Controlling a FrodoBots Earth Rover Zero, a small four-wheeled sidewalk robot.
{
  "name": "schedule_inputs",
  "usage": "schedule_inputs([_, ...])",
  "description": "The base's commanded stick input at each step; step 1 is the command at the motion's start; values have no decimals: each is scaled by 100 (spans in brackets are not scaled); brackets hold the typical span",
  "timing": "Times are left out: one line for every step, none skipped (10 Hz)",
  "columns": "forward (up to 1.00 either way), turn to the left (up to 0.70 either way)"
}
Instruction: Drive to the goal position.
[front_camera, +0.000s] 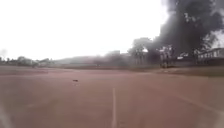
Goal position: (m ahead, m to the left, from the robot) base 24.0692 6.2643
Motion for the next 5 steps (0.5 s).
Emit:
schedule_inputs([70, 0])
schedule_inputs([70, 0])
schedule_inputs([70, 0])
schedule_inputs([70, 0])
schedule_inputs([70, 0])
